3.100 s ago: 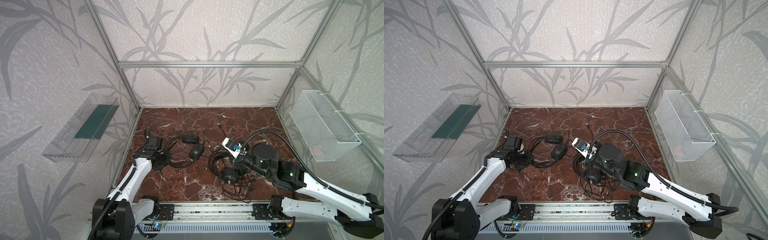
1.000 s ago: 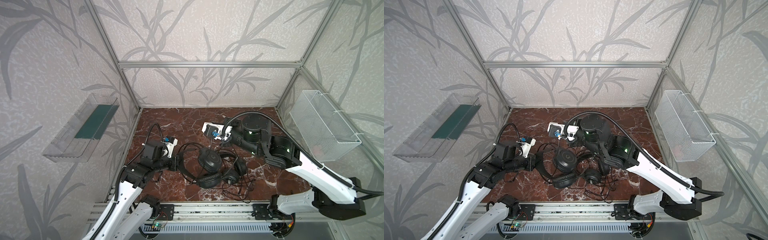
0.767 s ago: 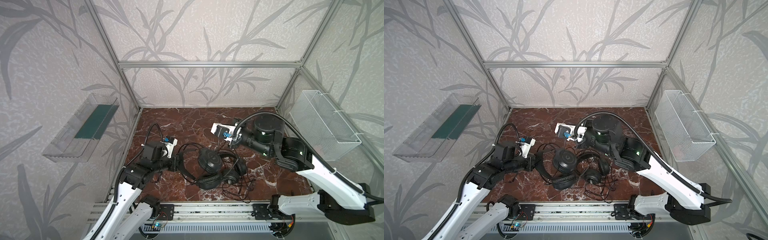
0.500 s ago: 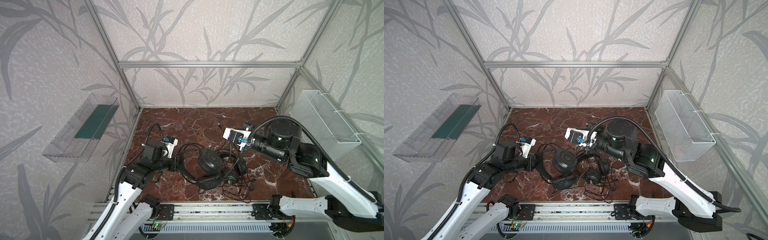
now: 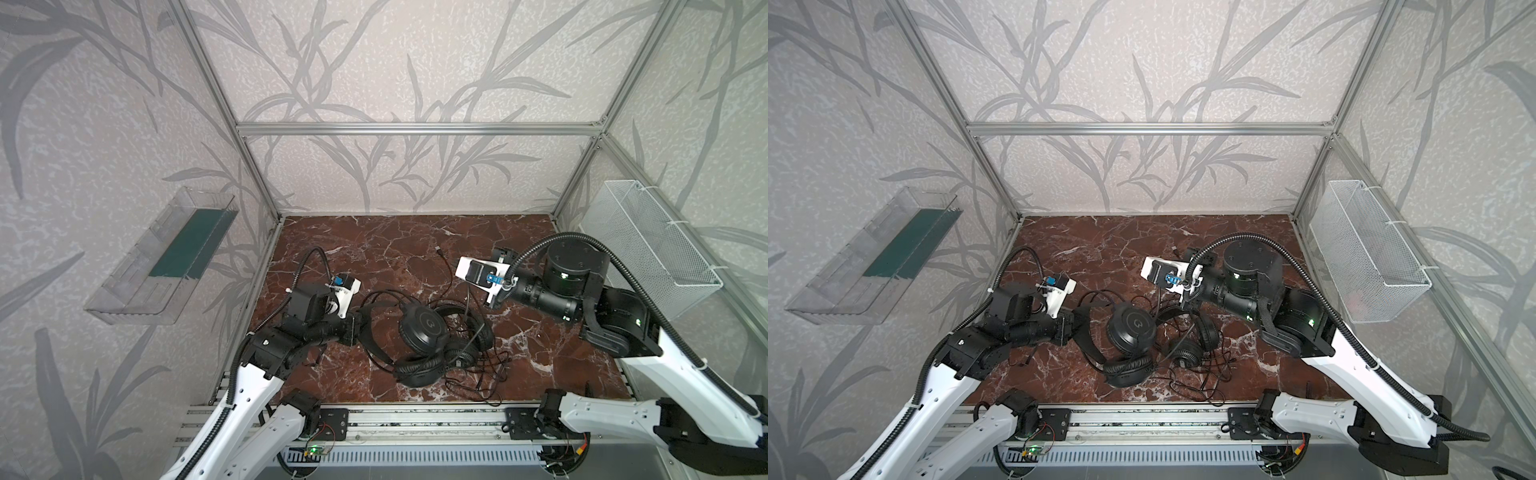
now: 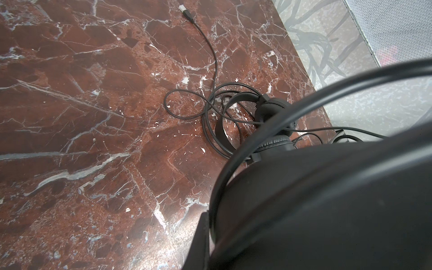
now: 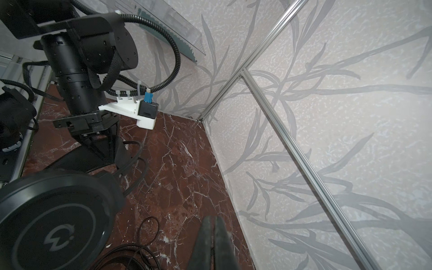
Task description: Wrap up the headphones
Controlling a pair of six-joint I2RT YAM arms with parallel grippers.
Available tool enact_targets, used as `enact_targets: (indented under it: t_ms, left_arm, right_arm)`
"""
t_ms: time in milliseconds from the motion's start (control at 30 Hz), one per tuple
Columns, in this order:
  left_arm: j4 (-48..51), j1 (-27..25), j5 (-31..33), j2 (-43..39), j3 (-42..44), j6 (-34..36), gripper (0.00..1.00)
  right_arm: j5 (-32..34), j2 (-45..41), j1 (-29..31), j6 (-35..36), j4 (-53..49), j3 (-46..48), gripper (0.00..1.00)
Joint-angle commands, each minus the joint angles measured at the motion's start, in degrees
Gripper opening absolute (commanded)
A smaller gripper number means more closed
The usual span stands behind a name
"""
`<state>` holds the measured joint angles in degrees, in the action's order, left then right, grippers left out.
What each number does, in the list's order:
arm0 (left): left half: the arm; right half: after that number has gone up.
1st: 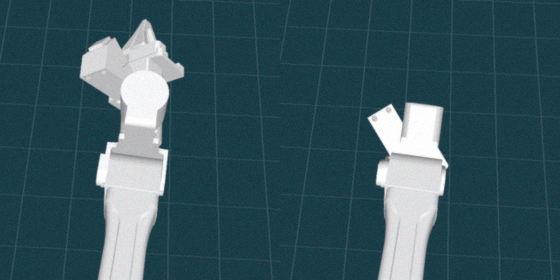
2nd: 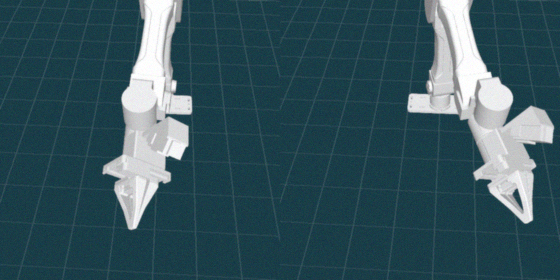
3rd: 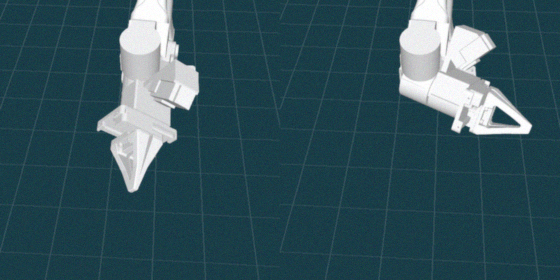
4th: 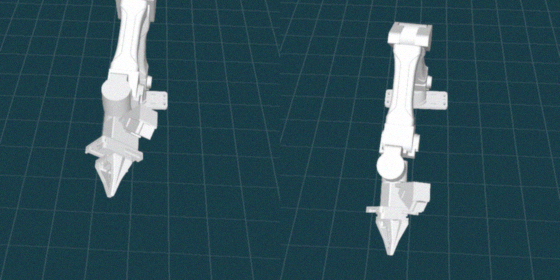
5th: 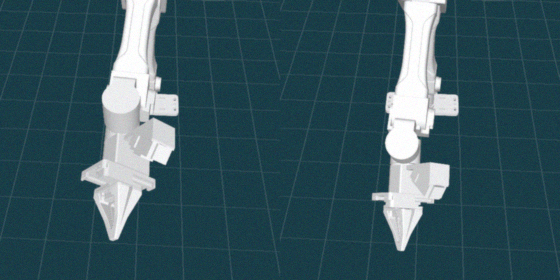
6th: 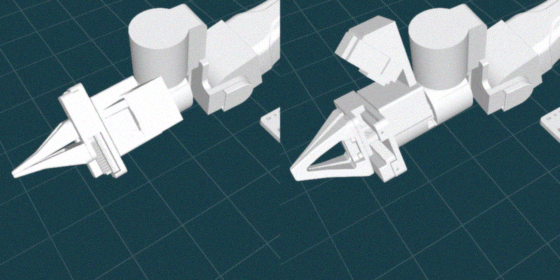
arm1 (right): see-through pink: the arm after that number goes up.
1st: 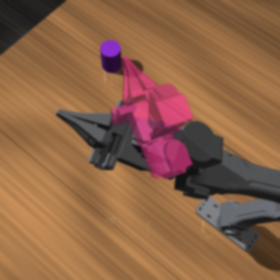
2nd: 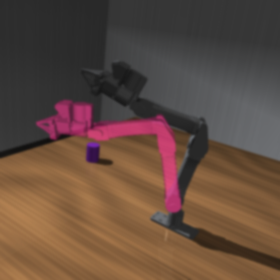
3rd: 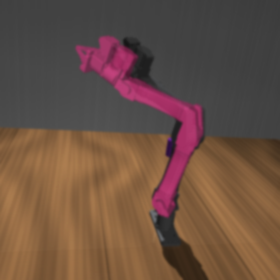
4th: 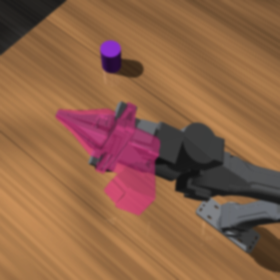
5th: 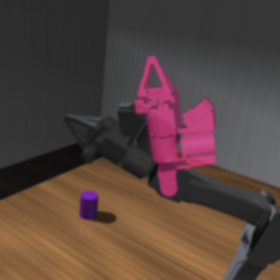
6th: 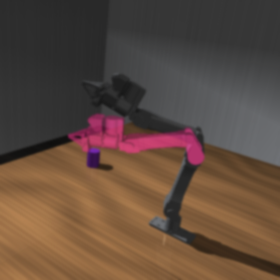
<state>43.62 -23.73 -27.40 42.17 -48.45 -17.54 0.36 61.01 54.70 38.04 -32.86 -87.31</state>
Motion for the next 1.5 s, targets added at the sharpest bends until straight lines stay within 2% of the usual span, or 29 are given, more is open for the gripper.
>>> enact_targets:
  t_ms: [0,100,367,633,767,833,967,1100,1233,1367,1467]
  left_arm:
    - [-3.6,-0.6,-3.8,-1.5,-0.2,0.3,0.00]
    - [-3.3,-1.0,-2.9,-0.8,-0.4,0.7,0.00]
    - [-3.6,-2.0,-2.8,-1.6,-0.2,1.1,0.00]
    - [-2.8,-3.6,-2.5,0.1,-0.9,2.1,0.00]
    - [0.8,-3.7,10.3,0.8,-2.3,2.5,0.00]
    - [0.6,-3.7,12.2,1.9,-3.1,2.0,0.00]
    - [-1.4,-3.7,10.2,0.8,-3.3,3.1,0.00]
    - [-1.6,-4.1,7.0,0.2,-2.4,3.1,0.00]
    - [-2.7,-4.7,5.5,-0.1,-1.5,3.0,0.00]
    - [-2.9,-4.8,4.4,1.7,-2.1,3.0,0.00]
    - [-2.8,-5.2,3.2,2.2,-2.3,2.9,0.00]
  right_arm:
    - [-3.7,-1.7,-1.7,-1.4,0.6,0.0,0.00]
    - [-7.1,-1.9,-2.8,-2.4,-0.7,-1.3,0.00]
    - [-6.6,-6.1,-2.8,-1.1,-0.2,2.8,0.00]
    - [-9.6,-1.9,-2.8,-1.2,-3.8,-1.0,0.00]
    - [-10.6,-2.7,-2.9,-2.0,-4.1,-0.7,0.00]
    - [-10.0,-2.5,-2.8,-2.4,-3.7,0.6,0.00]
    - [-6.5,-0.5,-3.2,-1.6,-1.4,2.5,0.00]
    - [-9.4,3.3,-6.9,-2.1,-0.9,0.0,0.00]
    - [-13.7,11.5,-5.9,-3.8,-5.5,-8.7,0.00]
    - [-12.2,18.0,-2.2,-3.9,-3.4,-14.6,0.00]
    - [-11.5,23.0,-1.5,-4.8,-2.0,-20.0,0.00]
